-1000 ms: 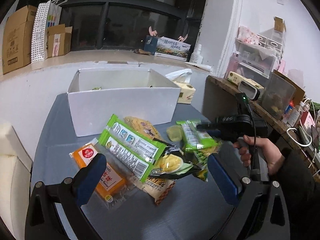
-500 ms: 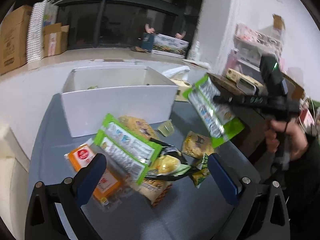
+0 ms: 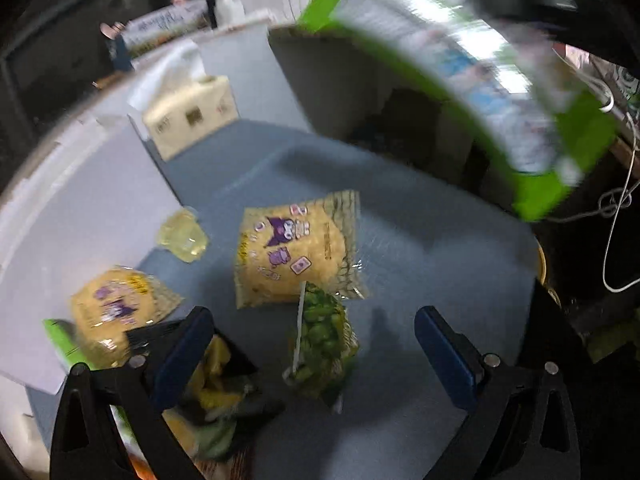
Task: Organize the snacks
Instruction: 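Drop a green pea snack into the box with left gripper while right drops wafer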
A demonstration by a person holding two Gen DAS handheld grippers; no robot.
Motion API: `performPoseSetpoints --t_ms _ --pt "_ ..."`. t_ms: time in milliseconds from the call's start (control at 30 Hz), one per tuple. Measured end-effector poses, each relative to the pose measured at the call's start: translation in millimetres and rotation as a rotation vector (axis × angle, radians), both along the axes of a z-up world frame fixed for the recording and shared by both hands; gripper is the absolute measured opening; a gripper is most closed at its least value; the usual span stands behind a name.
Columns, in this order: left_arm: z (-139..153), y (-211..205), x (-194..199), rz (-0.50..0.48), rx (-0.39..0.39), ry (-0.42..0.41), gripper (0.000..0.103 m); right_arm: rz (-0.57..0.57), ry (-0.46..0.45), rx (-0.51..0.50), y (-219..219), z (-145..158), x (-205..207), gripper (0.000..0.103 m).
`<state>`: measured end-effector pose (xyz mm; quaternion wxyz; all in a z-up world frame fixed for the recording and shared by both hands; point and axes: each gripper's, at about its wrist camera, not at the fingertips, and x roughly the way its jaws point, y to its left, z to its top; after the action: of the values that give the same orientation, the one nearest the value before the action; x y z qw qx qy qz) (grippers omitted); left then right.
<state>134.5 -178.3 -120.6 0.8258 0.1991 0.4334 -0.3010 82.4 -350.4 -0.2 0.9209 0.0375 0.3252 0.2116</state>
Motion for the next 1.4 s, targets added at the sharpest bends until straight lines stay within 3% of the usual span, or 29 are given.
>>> performPoseSetpoints --t_ms 33,100,133,200,333,567,667,867,1067,1233,1300,1333,1367,1400 --pt "-3 -1 3 -0.001 0.013 0.008 0.090 -0.004 0.009 0.004 -4 -3 -2 0.014" --pt "-9 -3 9 -0.017 0.049 0.028 0.059 -0.012 0.021 0.014 -11 -8 -5 0.014" --pt "-12 -3 9 -0.029 0.068 0.029 0.030 -0.015 0.025 0.017 -13 -10 -6 0.014" --pt "-10 -1 7 -0.014 0.080 0.008 0.030 -0.022 0.034 0.030 -17 -14 -6 0.014" --pt "24 23 -7 0.034 -0.054 -0.053 0.030 -0.015 0.037 0.035 -14 -17 -4 0.014" --pt "117 126 -28 0.295 -0.458 -0.246 0.030 0.016 -0.008 0.054 16 -3 13 0.015" --pt "145 169 -27 0.399 -0.541 -0.330 0.030 0.057 -0.027 0.058 46 7 31 0.015" --pt "168 229 11 0.512 -0.520 -0.403 0.030 0.134 -0.044 0.095 108 35 95 0.014" --pt "170 260 80 0.592 -0.494 -0.372 0.030 0.139 -0.014 0.123 158 56 178 0.014" --pt "167 267 126 0.631 -0.398 -0.368 0.030 0.111 -0.004 0.108 187 64 233 0.015" --pt "165 272 146 0.657 -0.401 -0.348 0.034 0.118 0.012 0.137 195 65 253 0.015" --pt "162 275 155 0.672 -0.408 -0.321 0.051 0.110 0.013 0.140 200 63 265 0.017" --pt "159 279 165 0.696 -0.417 -0.284 0.083 0.098 0.013 0.136 203 62 273 0.020" --pt "155 282 172 0.721 -0.428 -0.254 0.099 0.096 0.022 0.139 206 60 280 0.026"
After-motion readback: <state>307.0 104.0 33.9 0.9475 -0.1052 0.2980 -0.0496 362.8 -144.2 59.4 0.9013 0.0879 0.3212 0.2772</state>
